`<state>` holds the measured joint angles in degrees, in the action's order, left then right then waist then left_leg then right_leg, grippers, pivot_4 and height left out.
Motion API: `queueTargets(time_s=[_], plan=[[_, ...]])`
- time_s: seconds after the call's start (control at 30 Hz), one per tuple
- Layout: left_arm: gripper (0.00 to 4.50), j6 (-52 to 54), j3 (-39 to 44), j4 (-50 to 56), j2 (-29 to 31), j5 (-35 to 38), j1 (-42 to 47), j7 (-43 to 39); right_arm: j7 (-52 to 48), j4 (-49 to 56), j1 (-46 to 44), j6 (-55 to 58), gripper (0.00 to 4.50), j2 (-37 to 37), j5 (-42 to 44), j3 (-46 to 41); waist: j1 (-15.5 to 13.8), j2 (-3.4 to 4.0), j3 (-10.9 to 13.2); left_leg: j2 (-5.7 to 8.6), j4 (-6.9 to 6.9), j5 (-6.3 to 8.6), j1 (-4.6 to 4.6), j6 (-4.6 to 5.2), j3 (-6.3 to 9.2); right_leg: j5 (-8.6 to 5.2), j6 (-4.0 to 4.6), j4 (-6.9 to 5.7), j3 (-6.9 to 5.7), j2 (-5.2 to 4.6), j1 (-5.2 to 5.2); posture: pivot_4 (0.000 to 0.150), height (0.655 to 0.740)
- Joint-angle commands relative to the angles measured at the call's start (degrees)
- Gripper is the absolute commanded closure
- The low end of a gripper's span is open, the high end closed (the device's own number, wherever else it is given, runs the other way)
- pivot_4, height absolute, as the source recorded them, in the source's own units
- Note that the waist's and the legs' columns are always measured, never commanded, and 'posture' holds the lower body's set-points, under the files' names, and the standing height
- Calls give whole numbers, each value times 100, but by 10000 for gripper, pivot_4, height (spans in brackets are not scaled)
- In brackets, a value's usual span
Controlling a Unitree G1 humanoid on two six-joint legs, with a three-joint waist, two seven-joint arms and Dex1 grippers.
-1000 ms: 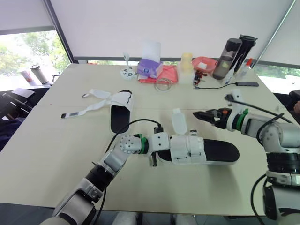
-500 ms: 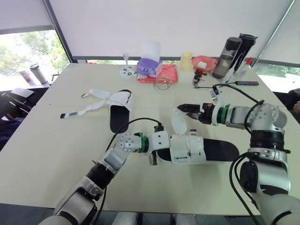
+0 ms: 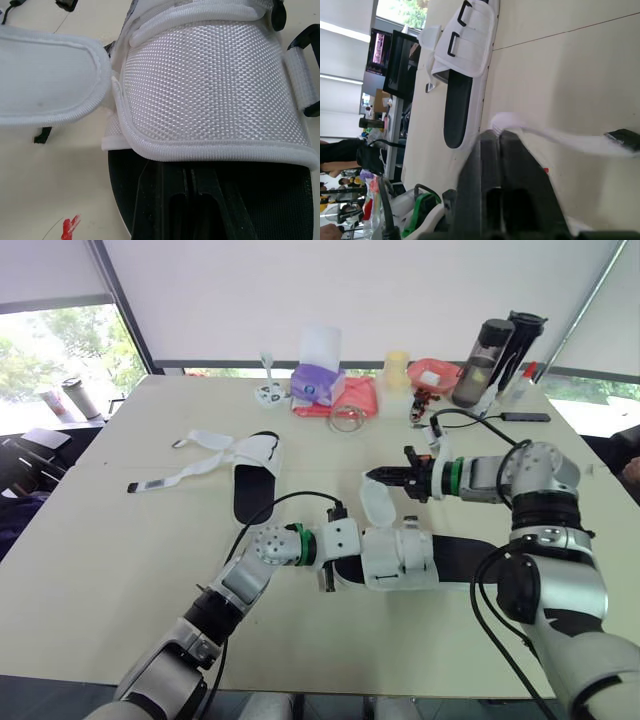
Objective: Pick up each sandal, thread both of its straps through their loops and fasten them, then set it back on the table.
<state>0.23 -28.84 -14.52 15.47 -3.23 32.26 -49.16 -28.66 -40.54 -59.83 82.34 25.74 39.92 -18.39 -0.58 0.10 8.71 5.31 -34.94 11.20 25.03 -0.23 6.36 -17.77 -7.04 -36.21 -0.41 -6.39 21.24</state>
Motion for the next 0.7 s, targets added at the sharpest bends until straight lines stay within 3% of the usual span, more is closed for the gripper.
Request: queueTargets(time_s=[0.03,0.17,0.33,0.43,0.57,0.7], plan=[[45000,325,-69,-655,163,-446,-217,214,-132,-69,-211,-151,44672,55,-94,-20,1,0,0,1,0,0,0,0,0,0,0,0,0,0,0,1500,7400],[45000,309,-70,-652,179,-440,-249,233,-426,635,4,-439,44672,123,47,-93,6,5,3,1,0,0,0,0,0,11,-18,-1,4,4,4,1500,7400],[45000,290,-88,-631,192,-440,-273,200,-1444,3952,1326,-1971,44672,485,-52,693,-1,7,5,1,0,0,2,-1,3,16,-26,-1,8,8,7,1500,7400],[45000,252,-94,-650,208,-447,-275,159,-1892,5349,2215,-2940,44672,830,-362,1162,5,8,6,1,0,1,4,-2,2,16,-37,0,7,11,10,1500,7400],[45000,207,-105,-691,223,-445,-261,122,-2348,6208,3290,-4921,44672,1401,-1503,1799,6,-3,11,-1,-3,2,2,-4,2,20,-47,1,5,14,8,1500,7400],[45000,150,-142,-753,235,-446,-236,63,-2820,5898,4633,-8446,44672,2247,-3297,2250,-11,-14,14,0,-4,2,0,-5,1,11,-60,9,5,12,4,1500,7400]])
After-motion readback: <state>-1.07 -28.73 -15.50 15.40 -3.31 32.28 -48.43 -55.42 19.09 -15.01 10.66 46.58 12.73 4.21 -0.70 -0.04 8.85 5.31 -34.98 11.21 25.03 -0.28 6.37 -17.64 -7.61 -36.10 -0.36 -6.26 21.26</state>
